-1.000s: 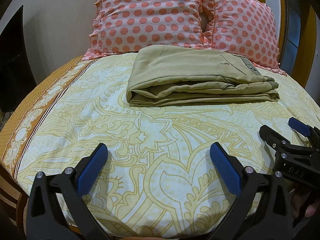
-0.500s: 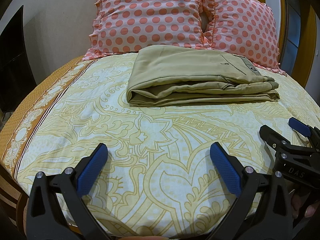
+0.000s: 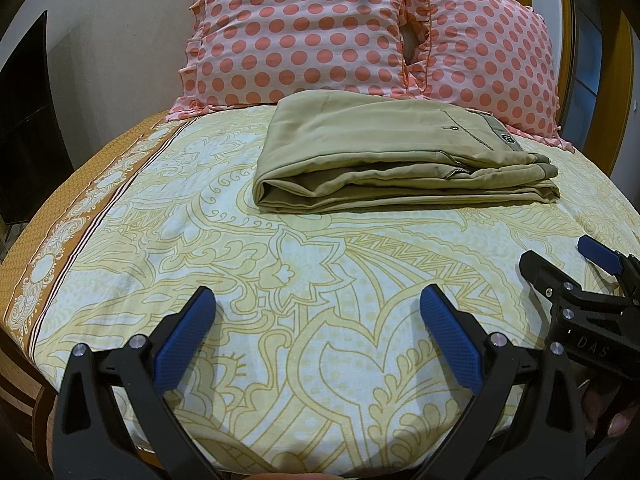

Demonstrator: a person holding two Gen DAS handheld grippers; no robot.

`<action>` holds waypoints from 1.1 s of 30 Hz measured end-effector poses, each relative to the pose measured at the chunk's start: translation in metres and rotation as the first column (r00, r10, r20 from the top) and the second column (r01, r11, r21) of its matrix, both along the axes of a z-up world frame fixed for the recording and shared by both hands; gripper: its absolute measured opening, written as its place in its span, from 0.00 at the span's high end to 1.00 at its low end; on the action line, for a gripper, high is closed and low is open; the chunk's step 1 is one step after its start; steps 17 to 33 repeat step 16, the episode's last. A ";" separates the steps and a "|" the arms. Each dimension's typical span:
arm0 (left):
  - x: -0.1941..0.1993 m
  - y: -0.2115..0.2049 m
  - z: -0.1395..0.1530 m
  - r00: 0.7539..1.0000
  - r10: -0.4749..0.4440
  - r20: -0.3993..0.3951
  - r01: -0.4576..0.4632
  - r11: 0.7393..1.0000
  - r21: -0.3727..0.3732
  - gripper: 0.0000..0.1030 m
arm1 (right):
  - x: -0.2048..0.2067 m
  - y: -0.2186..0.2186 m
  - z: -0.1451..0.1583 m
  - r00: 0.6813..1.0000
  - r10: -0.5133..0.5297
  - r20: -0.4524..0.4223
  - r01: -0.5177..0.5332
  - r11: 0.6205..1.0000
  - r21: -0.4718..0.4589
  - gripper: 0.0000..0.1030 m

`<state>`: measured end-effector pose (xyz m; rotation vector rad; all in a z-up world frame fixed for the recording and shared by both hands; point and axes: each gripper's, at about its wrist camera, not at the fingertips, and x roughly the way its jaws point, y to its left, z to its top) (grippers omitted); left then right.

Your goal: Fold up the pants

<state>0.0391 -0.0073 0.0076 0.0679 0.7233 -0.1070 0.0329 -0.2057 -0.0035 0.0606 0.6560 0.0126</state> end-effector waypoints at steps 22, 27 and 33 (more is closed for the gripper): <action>0.001 0.001 0.000 1.000 0.004 0.002 -0.004 1.000 -0.002 0.02 | 0.000 0.001 0.000 1.000 -0.001 0.002 0.001 1.000 0.000 0.01; 0.001 0.001 0.000 1.000 0.004 0.002 -0.004 1.000 -0.002 0.02 | 0.000 0.001 0.000 1.000 -0.001 0.002 0.001 1.000 0.000 0.01; 0.001 0.001 0.000 1.000 0.004 0.002 -0.004 1.000 -0.002 0.02 | 0.000 0.001 0.000 1.000 -0.001 0.002 0.001 1.000 0.000 0.01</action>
